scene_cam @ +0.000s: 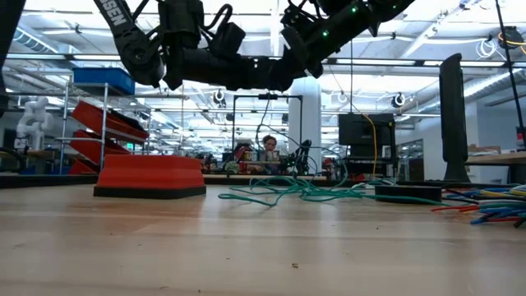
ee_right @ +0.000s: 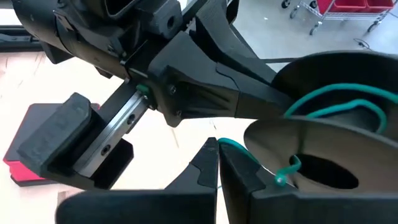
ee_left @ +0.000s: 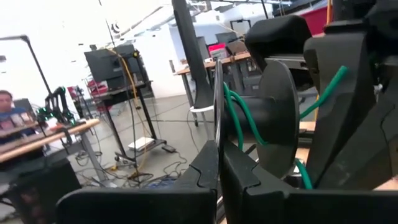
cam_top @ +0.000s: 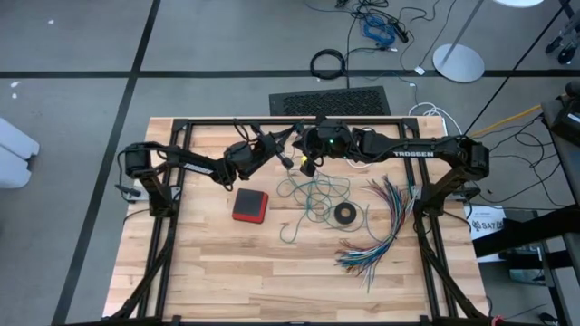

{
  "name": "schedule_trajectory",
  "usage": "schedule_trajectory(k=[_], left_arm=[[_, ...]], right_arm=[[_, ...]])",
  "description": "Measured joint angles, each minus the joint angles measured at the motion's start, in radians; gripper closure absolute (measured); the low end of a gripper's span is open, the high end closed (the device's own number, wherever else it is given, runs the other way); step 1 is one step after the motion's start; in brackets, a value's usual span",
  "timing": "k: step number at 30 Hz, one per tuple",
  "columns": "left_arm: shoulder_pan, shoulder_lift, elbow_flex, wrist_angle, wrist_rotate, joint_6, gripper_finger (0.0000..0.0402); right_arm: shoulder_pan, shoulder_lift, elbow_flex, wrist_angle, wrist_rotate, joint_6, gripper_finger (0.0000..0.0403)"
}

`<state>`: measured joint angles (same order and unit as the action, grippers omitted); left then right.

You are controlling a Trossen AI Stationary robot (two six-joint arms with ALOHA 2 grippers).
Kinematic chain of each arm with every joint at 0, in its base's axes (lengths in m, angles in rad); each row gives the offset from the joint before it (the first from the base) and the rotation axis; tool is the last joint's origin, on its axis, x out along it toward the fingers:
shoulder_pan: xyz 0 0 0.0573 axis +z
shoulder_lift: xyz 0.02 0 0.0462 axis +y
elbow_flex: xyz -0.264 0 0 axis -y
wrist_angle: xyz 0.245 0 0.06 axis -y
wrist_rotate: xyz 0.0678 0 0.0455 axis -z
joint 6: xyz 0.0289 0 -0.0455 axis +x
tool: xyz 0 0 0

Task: Coiling cords
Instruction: Coil the green wire cable on the spool

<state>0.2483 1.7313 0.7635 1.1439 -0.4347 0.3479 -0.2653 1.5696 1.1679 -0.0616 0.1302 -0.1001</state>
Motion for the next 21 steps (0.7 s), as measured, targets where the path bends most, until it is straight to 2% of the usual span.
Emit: schedule_trajectory(k=[6,10,21], left_arm=[[0.0,0.004,0.0,-0.014,0.001,0.06,0.04],[0.0,0.018,0.0,-0.014,0.018,0.077,0.04],[0.003,0.035,0.0,-0.018,0.013,0.152,0.04]], right_arm=[[0.0,0.0,0.0,-0.001,-0.008,-0.018,0.0403],[0.0,0.0,0.0,0.015,-0.055,-0.035,0.0403],[0.0,-0.021,0.0,0.008,-0.057,-0.056,0.0403]])
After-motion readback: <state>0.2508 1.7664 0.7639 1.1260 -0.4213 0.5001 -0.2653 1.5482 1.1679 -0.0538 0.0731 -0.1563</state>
